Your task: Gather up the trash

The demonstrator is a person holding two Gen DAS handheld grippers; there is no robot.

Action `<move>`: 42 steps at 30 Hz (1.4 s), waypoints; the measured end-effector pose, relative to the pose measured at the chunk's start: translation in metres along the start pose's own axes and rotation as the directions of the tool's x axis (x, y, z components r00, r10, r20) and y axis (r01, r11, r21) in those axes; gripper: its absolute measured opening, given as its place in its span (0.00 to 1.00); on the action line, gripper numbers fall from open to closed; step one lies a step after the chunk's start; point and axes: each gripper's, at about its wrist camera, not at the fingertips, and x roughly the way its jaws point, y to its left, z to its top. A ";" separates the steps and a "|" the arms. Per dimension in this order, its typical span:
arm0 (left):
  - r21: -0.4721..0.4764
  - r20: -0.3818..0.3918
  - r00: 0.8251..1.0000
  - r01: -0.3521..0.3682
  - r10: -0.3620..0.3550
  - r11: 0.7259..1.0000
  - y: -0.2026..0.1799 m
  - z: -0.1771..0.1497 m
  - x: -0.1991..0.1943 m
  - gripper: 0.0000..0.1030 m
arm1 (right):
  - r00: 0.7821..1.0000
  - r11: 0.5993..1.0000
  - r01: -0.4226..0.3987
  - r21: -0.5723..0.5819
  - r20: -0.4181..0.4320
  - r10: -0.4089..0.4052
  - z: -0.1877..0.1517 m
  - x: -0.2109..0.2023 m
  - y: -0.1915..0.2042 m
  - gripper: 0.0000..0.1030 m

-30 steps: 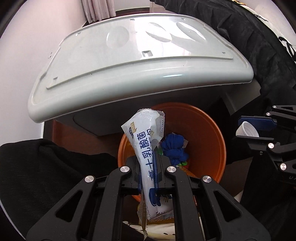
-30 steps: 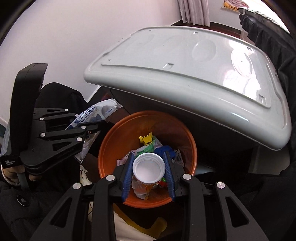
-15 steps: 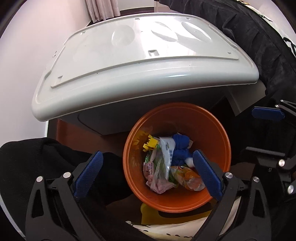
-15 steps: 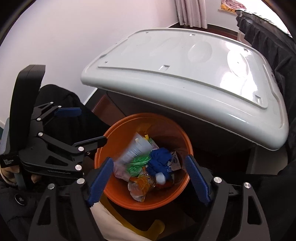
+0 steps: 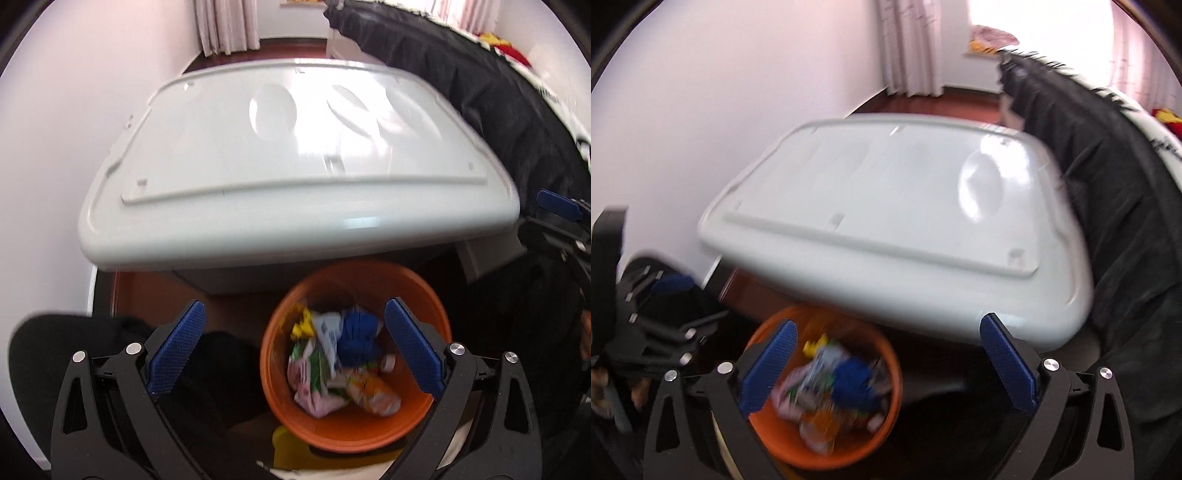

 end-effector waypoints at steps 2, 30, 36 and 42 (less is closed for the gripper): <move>-0.006 0.022 1.000 -0.015 0.015 1.000 0.003 0.014 -0.001 0.92 | 0.999 0.999 0.036 0.027 0.033 -0.037 0.015 0.005 -0.004 0.95; -0.157 0.162 0.983 -0.062 0.088 0.986 0.035 0.155 0.071 0.92 | 0.971 0.951 0.198 0.237 0.083 -0.223 0.122 0.115 -0.030 0.95; -0.196 0.146 0.985 -0.058 0.087 0.979 0.044 0.160 0.079 0.92 | 0.971 0.953 0.202 0.228 0.079 -0.225 0.127 0.123 -0.025 0.95; -0.188 0.152 0.983 -0.076 0.106 0.979 0.045 0.160 0.079 0.92 | 0.971 0.953 0.207 0.222 0.075 -0.228 0.128 0.127 -0.023 0.95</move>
